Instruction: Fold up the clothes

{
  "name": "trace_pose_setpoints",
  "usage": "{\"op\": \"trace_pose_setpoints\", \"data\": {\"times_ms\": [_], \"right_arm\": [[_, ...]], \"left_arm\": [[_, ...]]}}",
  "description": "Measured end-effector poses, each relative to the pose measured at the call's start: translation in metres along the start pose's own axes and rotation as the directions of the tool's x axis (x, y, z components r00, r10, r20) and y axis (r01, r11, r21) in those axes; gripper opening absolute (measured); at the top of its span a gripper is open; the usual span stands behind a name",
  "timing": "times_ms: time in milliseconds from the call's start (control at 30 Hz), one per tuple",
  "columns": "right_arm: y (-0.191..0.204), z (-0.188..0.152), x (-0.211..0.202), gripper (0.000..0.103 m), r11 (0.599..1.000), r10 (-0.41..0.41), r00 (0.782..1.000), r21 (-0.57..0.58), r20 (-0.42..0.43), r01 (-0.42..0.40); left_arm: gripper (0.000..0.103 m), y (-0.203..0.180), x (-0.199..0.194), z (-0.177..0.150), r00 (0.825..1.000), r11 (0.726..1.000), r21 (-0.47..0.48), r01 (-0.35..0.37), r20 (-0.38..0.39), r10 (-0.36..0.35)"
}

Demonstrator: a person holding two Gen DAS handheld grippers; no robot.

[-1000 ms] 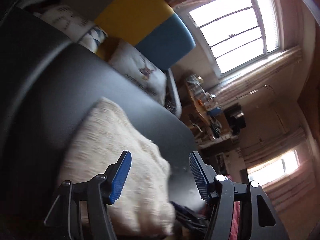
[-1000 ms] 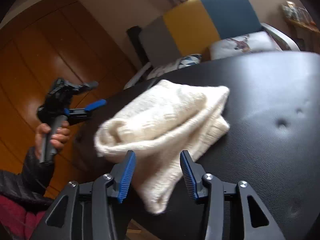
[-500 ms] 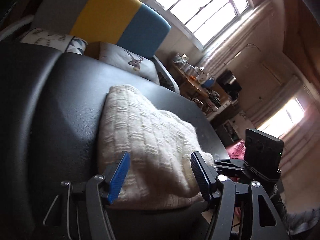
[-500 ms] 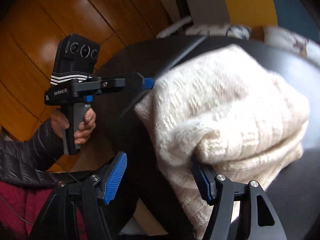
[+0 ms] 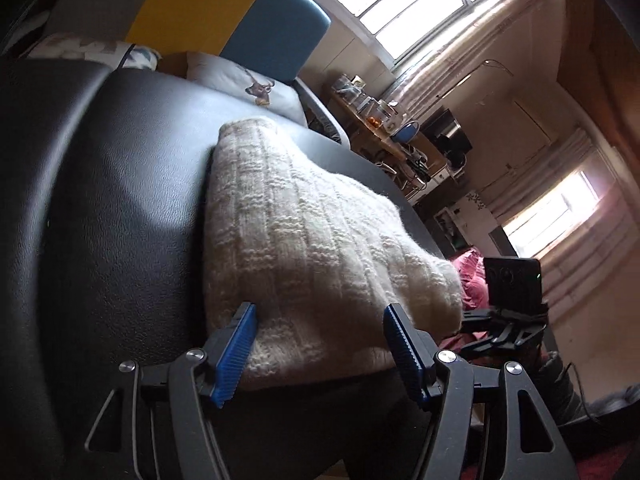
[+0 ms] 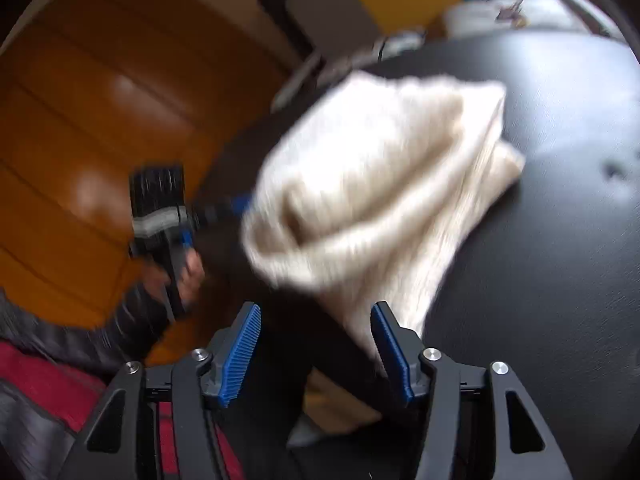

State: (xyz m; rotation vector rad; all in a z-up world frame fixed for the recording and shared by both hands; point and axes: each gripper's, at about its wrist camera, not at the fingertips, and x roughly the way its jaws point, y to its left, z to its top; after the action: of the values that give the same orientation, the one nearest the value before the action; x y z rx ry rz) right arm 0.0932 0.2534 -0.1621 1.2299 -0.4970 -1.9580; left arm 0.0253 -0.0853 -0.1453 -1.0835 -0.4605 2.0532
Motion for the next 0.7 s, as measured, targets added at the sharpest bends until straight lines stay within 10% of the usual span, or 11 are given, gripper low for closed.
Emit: {"op": "trace_pose_setpoints", "data": {"times_ms": [200, 467, 600, 667, 700], "right_arm": [[-0.027, 0.049, -0.004, 0.061, 0.972, 0.015, 0.979, 0.226, 0.202, -0.062], [-0.072, 0.072, 0.049, 0.061, 0.871, -0.021, 0.997, 0.490, 0.073, -0.018], [-0.052, 0.068, 0.055, 0.055, 0.934, -0.085, 0.992, 0.354, 0.093, 0.047], [-0.032, 0.076, 0.055, 0.022, 0.952, -0.211, 0.976, 0.239, 0.061, 0.191], [-0.018, 0.083, 0.054, 0.021, 0.948, -0.283, 0.958, 0.166, 0.052, 0.271]], "left_arm": [[0.066, -0.041, 0.016, -0.003, 1.000, 0.981, 0.196, 0.002, -0.030, 0.004], [0.066, -0.046, 0.034, -0.003, 0.999, 0.977, 0.213, 0.031, -0.047, -0.021], [0.066, -0.048, 0.035, -0.006, 0.997, 0.966, 0.255, 0.052, -0.067, -0.036], [0.068, -0.050, 0.039, -0.008, 0.995, 0.957, 0.282, 0.061, -0.090, -0.037], [0.068, -0.051, 0.043, -0.008, 0.993, 0.954, 0.293, 0.070, -0.109, -0.039]]}}
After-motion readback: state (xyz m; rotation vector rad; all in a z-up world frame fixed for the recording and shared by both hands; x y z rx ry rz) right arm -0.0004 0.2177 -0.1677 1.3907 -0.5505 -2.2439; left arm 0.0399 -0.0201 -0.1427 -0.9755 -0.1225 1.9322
